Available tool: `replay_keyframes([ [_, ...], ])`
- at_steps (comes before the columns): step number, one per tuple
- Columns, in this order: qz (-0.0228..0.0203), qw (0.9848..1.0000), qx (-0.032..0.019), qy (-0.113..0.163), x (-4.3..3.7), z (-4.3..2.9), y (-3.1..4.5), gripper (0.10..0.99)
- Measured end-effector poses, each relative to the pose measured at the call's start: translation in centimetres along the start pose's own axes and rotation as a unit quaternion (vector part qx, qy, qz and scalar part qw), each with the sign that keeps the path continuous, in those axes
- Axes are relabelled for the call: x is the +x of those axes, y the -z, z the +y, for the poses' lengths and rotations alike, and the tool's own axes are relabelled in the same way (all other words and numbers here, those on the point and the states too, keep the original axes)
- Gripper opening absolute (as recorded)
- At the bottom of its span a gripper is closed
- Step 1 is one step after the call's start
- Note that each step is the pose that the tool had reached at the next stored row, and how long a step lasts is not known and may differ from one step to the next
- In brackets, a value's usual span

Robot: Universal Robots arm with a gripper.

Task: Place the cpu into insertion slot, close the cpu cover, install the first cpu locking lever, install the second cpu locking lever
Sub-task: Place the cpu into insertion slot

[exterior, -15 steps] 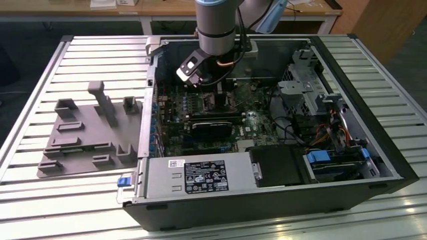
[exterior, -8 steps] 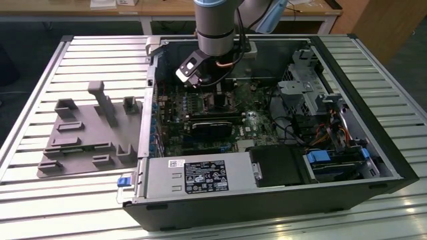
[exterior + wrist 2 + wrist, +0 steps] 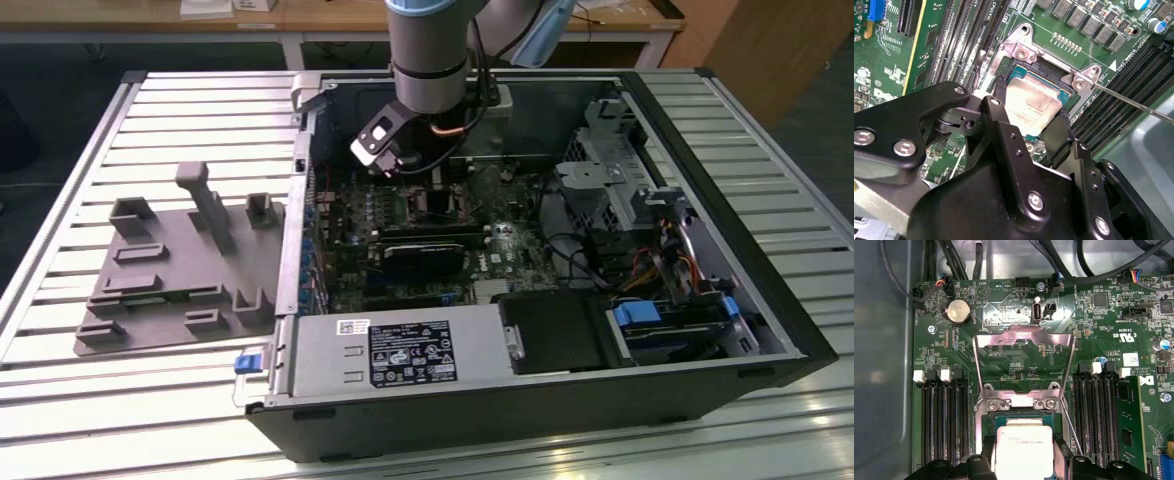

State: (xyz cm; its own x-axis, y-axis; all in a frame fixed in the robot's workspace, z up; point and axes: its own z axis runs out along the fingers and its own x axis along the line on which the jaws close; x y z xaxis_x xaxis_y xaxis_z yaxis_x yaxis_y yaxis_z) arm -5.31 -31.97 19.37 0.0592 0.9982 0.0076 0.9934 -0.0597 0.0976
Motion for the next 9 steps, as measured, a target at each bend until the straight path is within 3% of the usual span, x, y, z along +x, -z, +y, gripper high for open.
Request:
replay_keyframes([
  [9, 0.0000, 1.0000, 0.0000, 0.000, 0.00, -0.01, -0.13, 0.537],
])
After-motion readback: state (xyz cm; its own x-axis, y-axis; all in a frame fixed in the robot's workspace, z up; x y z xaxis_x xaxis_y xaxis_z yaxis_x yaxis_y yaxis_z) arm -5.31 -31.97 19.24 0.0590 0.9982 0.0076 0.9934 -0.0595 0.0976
